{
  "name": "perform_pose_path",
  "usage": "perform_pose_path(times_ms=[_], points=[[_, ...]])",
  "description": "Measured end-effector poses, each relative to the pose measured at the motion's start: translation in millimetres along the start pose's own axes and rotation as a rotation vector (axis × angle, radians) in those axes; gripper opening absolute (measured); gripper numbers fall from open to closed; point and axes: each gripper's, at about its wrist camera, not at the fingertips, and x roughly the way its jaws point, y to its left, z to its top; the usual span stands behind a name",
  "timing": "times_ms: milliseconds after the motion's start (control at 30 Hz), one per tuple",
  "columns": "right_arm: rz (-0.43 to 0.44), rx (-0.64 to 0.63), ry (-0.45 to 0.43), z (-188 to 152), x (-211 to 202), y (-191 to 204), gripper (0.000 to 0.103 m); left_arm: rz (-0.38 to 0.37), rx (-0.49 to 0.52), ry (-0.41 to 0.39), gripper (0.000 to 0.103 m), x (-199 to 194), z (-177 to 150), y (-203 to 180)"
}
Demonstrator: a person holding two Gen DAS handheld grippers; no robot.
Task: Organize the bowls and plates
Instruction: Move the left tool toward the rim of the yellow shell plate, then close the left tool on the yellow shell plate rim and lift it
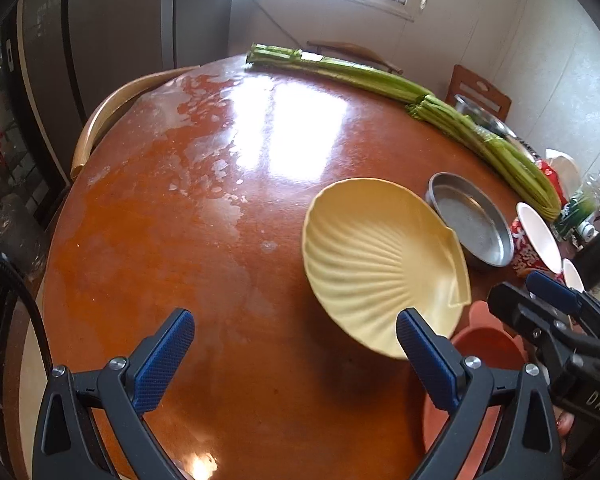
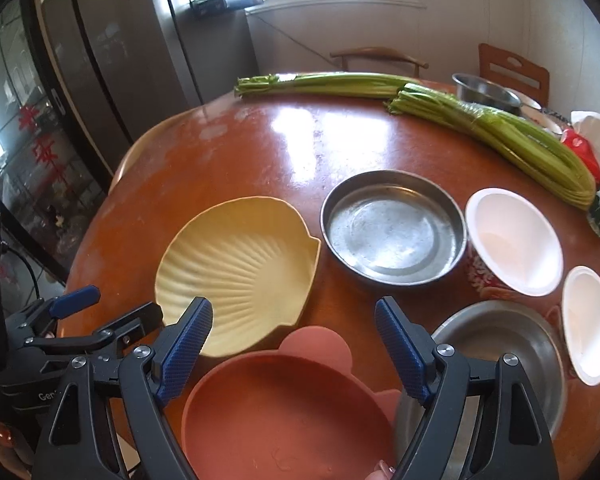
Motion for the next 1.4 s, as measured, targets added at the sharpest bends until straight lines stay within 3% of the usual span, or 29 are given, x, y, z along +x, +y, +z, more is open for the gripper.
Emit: perform_pose_path(times_ms=[300,400,567,833,867,933,1167,1400], points=[[-0.025,-0.048,0.052,8,30,-1,0.085,0.017,0.023,0.042,0.100,26,23,-1],[-0.026,-0.053,0.074,8,41,-3,0.085,-0.002,-0.011,0.059,0.099,34,29,5],[-0.023,-0.079,0.098,6,51,2,0.085,-0.002,-0.008,0.075,0.090,42,39,3],[0.048,-0.095,0.125,3,61,12,0.080,-0.073,-0.012,0.117,0.058,52,40,-8],[0.054,-0.102,0.124,3,61,13,0.079,-0.091,-0.010,0.126,0.048,54,40,-10],[0.060,-0.119,0.117,3,59,17,0.075,-0.150,-0.015,0.142,0.042,56,40,-12],[0.038,-0.164,0.108,2,56,27,0.075,-0.155,-0.023,0.110,0.038,56,46,-8],[0.058,-0.193,0.075,6,43,48,0.075,-0.111,-0.003,0.053,0.038,41,61,2]])
